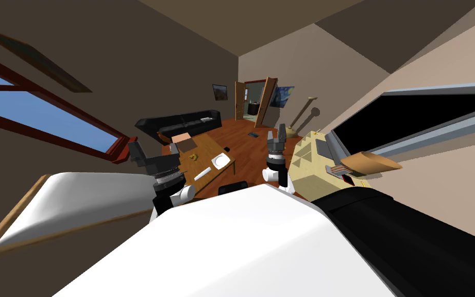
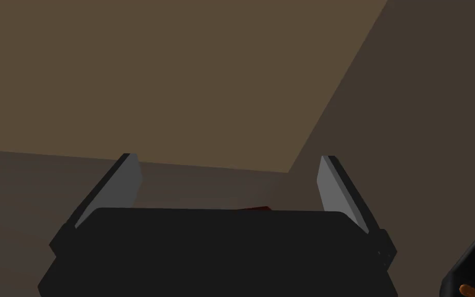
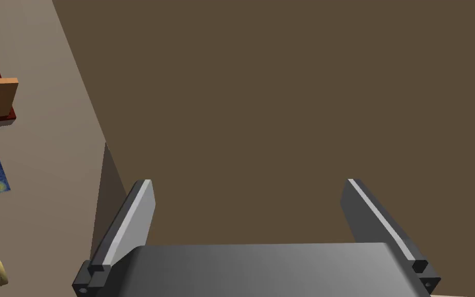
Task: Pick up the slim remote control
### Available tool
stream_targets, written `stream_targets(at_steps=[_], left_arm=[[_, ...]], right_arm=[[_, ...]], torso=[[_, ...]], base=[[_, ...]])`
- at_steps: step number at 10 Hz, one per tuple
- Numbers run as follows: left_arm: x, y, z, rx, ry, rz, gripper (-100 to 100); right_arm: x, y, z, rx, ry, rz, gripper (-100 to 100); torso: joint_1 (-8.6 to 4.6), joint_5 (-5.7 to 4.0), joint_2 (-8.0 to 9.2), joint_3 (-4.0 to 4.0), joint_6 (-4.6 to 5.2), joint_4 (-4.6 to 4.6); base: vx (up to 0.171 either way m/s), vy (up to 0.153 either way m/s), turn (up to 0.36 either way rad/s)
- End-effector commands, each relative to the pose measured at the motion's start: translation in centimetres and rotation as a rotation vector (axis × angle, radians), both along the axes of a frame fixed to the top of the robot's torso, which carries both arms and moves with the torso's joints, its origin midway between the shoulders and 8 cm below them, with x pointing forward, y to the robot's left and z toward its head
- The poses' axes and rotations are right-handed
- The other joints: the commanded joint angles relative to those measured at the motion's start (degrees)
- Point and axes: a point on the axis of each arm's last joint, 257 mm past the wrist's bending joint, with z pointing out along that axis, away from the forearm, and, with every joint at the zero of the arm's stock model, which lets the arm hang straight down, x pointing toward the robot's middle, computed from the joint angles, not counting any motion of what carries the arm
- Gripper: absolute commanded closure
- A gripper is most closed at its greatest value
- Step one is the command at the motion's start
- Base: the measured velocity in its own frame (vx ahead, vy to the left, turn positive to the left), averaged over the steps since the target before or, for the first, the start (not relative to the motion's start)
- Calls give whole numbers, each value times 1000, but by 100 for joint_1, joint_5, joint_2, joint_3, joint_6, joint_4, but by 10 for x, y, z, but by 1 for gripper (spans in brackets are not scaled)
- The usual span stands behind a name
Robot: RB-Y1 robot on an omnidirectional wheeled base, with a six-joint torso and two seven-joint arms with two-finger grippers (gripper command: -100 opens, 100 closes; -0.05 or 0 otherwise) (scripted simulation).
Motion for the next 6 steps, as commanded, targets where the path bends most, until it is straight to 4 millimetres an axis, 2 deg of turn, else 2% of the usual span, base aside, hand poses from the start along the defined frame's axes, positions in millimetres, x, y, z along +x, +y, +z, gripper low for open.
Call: stream_targets(at_steps=[1, 6], left_arm=[[10, -1, -6, 22, 26, -24, -100], [51, 11, -31, 12, 127, -67, -100]], right_arm=[[0, 0, 0, 0, 0, 0, 0], [0, 0, 0, 0, 0, 0, 0]], torso=[[0, 0, 0, 0, 0, 0], [-4, -1, 29, 17, 2, 7]], base=[[-48, -32, -70], [-84, -21, -100]])
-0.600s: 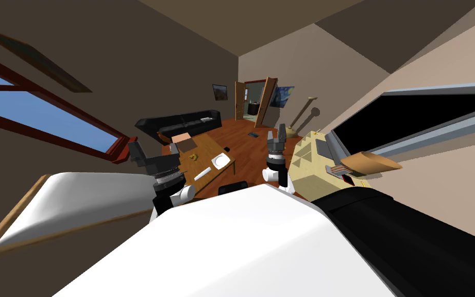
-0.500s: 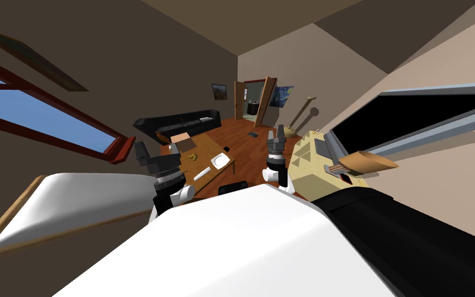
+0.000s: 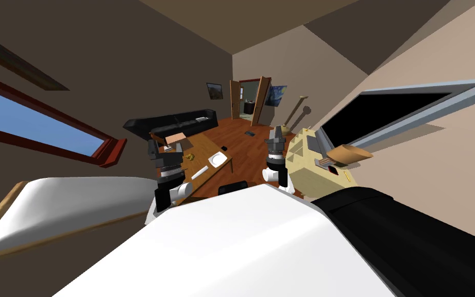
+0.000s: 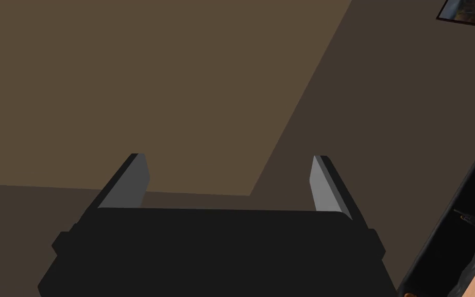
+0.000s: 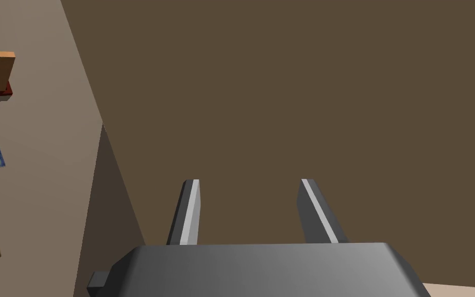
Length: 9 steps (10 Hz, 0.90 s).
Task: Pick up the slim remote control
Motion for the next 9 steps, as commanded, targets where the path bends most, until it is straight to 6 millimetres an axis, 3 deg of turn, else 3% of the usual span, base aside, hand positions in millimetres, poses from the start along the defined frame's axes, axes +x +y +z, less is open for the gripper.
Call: stream_targets(at_steps=[1, 4, 5, 9], left_arm=[[19, 3, -9, -16, 42, -11, -100], [54, 20, -28, -63, 121, -26, -100], [55, 20, -30, -64, 127, -26, -100], [95, 40, -56, -134, 233, -38, -100]], right_arm=[[0, 0, 0, 0, 0, 0, 0], [0, 0, 0, 0, 0, 0, 0], [0, 0, 0, 0, 0, 0, 0], [0, 0, 0, 0, 0, 0, 0]], torso=[[0, 0, 0, 0, 0, 0], [7, 1, -2, -1, 0, 0], [10, 2, -3, -2, 0, -1], [8, 2, -11, -6, -4, -2]], base=[[-79, -5, -122], [-68, 9, -153], [-39, 12, -36], [-45, 6, -105]])
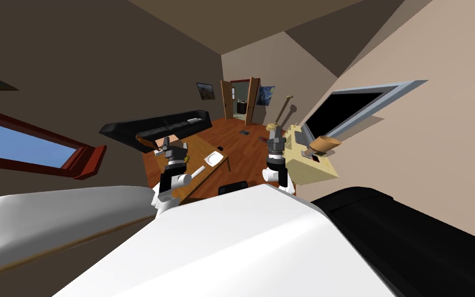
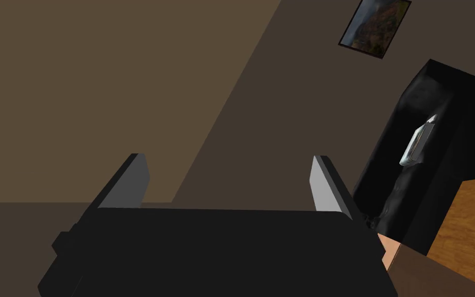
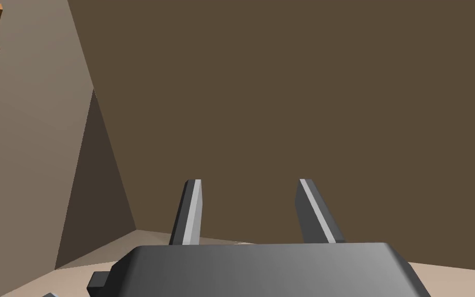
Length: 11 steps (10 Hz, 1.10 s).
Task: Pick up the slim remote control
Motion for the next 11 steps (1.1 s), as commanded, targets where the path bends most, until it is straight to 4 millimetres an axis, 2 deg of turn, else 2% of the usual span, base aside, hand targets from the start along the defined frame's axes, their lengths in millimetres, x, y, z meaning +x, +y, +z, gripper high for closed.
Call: stream_targets(at_steps=[1, 2, 3, 4, 5, 6, 7, 8, 9, 10, 11], left_arm=[[19, 9, -10, -37, 45, -8, -100], [22, 10, -17, -40, 65, -5, -100], [34, 16, -27, -66, 104, -9, -100], [35, 17, -29, -67, 111, -9, -100], [47, 24, -41, -95, 153, -12, -100], [48, 24, -43, -95, 161, -12, -100], [60, 31, -56, -123, 205, -15, -100], [60, 30, -58, -124, 216, -15, -100], [71, 37, -74, -153, 267, -17, -100], [72, 37, -76, -154, 276, -18, -100], [81, 44, -92, -183, 329, -20, -100]], right_arm=[[0, 0, 0, 0, 0, 0, 0], [0, 0, 0, 0, 0, 0, 0], [0, 0, 0, 0, 0, 0, 0], [0, 0, 0, 0, 0, 0, 0], [0, 0, 0, 0, 0, 0, 0], [0, 0, 0, 0, 0, 0, 0], [0, 0, 0, 0, 0, 0, 0], [0, 0, 0, 0, 0, 0, 0], [0, 0, 0, 0, 0, 0, 0], [0, 0, 0, 0, 0, 0, 0], [0, 0, 0, 0, 0, 0, 0]], torso=[[0, 0, 0, 0, 0, 0], [2, 0, 2, 1, 1, 0], [2, 1, -1, 0, -3, 0], [0, 0, -3, -2, -1, -1], [-1, 0, -6, -3, -2, -1], [2, 0, -9, -5, -1, -2], [1, 1, -9, -5, -3, -2], [1, 0, -9, -5, 0, -2], [1, 1, -9, -5, -4, -2], [2, 1, -9, -5, -1, -2], [3, 1, -9, -5, -4, -2]], base=[[-53, 19, -206], [-39, 16, -63], [-36, 5, -80], [-25, 7, -66], [-23, 14, -96], [-20, 12, -69], [-23, 8, -157], [-21, 12, -54], [-25, 16, -91], [-20, 15, -58], [-19, 11, -105]])
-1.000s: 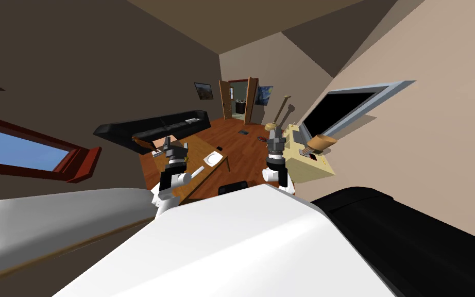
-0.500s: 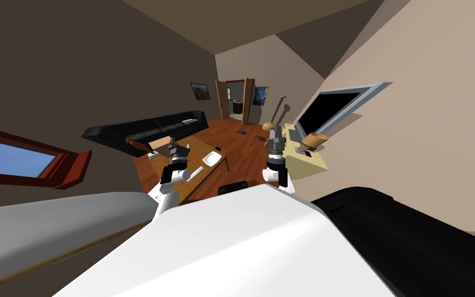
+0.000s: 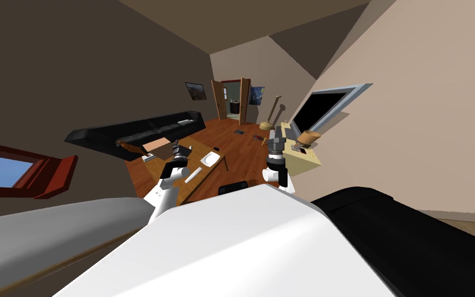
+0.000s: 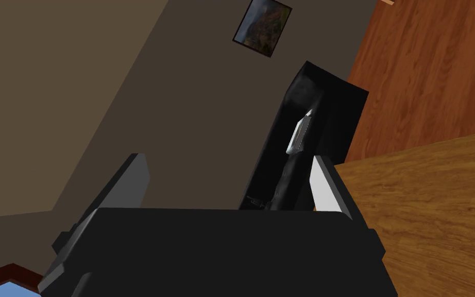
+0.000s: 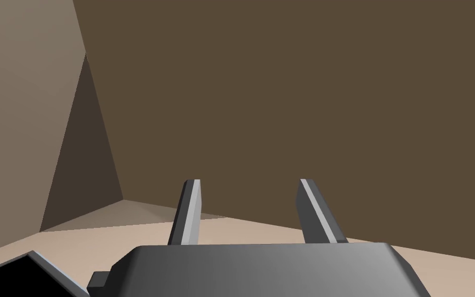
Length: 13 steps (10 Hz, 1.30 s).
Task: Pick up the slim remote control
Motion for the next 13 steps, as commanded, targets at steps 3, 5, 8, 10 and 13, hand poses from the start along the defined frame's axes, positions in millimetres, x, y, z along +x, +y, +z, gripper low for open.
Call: stream_targets(at_steps=[3, 5, 8, 10, 13], left_arm=[[12, 9, -36, -49, 114, -3, -100], [19, 16, -60, -81, 191, -4, -100], [24, 30, -107, -144, 325, 2, -100], [23, 28, -115, -148, 357, -2, -100], [18, 41, -163, -212, 498, 10, -100]], right_arm=[[0, 0, 0, 0, 0, 0, 0], [0, 0, 0, 0, 0, 0, 0], [0, 0, 0, 0, 0, 0, 0], [0, 0, 0, 0, 0, 0, 0], [0, 0, 0, 0, 0, 0, 0]], torso=[[1, 1, -1, -1, 0, -1], [1, 0, -2, -1, -1, 0], [1, 1, -6, -4, -4, -2], [2, 0, -6, -3, -4, -1], [1, 0, -8, -4, -4, -2]], base=[[-15, 15, -74], [-10, 16, -76], [-4, 16, -77], [-2, 12, -22], [2, 15, -70]])
